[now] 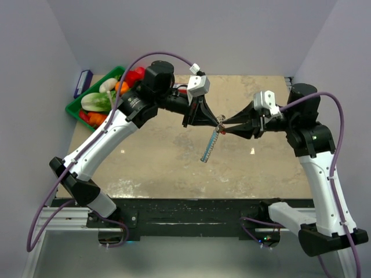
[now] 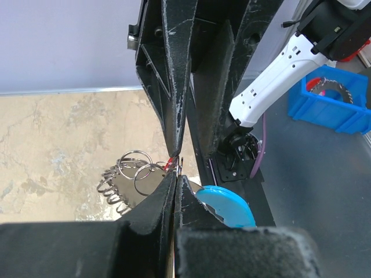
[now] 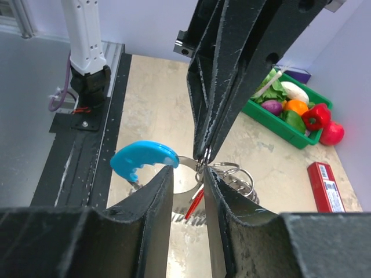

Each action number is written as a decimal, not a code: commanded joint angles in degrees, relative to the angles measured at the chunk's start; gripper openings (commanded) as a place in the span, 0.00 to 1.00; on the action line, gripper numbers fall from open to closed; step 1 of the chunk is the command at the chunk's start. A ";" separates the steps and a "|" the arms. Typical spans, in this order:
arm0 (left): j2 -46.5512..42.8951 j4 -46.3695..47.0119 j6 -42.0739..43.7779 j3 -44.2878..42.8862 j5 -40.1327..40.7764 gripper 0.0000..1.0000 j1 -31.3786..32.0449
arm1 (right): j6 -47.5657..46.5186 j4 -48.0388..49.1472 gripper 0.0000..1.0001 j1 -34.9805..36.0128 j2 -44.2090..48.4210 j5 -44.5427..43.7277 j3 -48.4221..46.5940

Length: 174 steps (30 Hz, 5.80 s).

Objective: Remove the keys from the keyring

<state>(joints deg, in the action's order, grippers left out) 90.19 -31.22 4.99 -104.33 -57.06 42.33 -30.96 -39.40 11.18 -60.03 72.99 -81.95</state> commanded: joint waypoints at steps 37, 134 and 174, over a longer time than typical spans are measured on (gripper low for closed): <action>0.16 4.07 -1.83 0.18 -0.60 0.10 -0.40 | 22.34 22.26 0.00 -0.10 -1.76 4.01 6.10; 2.35 4.33 -3.41 -2.37 2.48 0.00 0.65 | -12.28 -8.95 0.44 3.76 2.73 -25.88 1.00; 3.67 8.02 -7.54 -0.52 1.07 0.00 -0.58 | -10.00 -2.53 0.23 4.03 2.81 -21.14 1.36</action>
<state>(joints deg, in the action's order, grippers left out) 95.22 -27.16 -1.23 -105.08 -54.46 42.13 -40.62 -42.22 15.05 -56.99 49.95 -78.08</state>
